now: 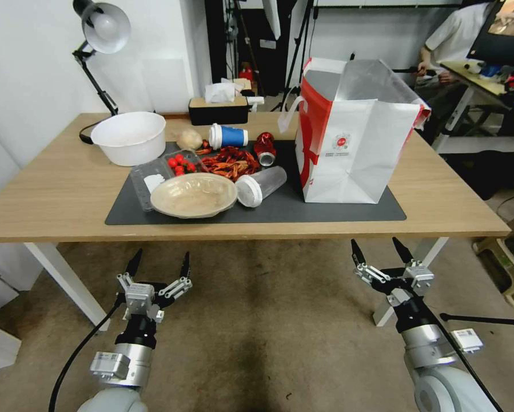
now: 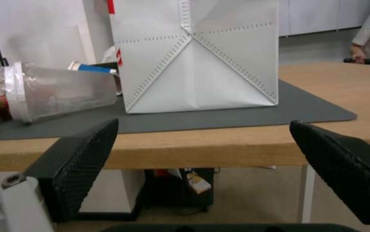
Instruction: Pick up the food delivery bag from the floor and place it on the table.
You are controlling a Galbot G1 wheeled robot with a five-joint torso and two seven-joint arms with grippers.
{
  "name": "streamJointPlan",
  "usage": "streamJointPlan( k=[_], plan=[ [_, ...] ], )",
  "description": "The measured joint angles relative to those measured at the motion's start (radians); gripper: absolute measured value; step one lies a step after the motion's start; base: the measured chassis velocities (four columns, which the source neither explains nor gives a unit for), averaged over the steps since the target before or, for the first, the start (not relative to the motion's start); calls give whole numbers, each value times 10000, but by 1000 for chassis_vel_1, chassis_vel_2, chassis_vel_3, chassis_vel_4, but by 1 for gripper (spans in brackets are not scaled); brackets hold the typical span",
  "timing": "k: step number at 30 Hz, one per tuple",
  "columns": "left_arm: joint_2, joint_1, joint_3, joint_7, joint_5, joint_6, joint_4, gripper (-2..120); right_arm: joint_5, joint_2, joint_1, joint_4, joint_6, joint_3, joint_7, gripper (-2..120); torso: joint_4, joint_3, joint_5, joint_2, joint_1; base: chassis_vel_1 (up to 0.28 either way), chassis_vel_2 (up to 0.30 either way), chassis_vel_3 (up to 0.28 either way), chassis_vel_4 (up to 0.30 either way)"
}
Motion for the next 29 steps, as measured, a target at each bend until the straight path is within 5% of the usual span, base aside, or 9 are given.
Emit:
streamJointPlan(
  k=[29],
  plan=[
    [18,-39,-18,-31,108,10,18,100,22,7,-31,-56,72,52,-87,100,0,0,0,0,0,0,0,0,0]
  ],
)
